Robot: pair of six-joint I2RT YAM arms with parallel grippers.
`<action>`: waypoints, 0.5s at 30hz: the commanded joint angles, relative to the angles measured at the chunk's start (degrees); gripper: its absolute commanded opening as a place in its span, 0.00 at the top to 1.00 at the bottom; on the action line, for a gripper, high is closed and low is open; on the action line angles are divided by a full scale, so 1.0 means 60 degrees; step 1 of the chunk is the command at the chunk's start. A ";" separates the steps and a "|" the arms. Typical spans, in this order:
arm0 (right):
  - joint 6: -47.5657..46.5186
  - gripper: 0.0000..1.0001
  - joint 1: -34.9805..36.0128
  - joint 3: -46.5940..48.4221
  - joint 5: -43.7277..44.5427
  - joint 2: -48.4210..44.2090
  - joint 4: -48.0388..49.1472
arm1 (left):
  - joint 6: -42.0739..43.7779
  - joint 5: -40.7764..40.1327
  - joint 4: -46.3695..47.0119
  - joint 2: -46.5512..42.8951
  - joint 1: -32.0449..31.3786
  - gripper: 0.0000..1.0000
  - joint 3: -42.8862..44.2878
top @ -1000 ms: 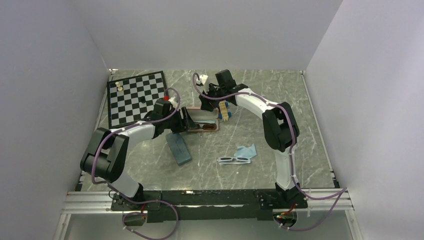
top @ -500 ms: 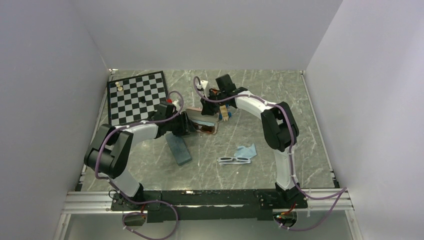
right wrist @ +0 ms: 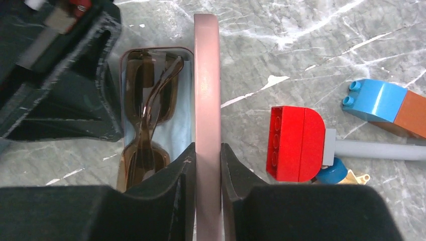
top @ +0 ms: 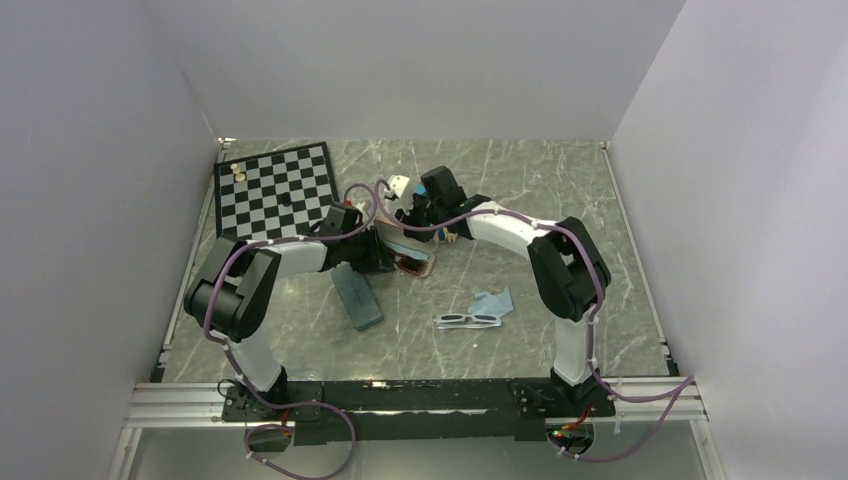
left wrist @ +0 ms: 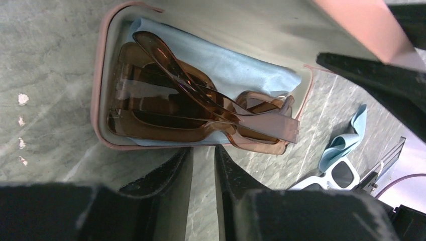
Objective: Organize the sunglasses
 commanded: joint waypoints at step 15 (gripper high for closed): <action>0.4226 0.56 0.0681 -0.1426 0.1296 -0.0997 0.2185 | -0.0005 -0.0532 -0.0164 0.0192 -0.0023 0.78 0.0486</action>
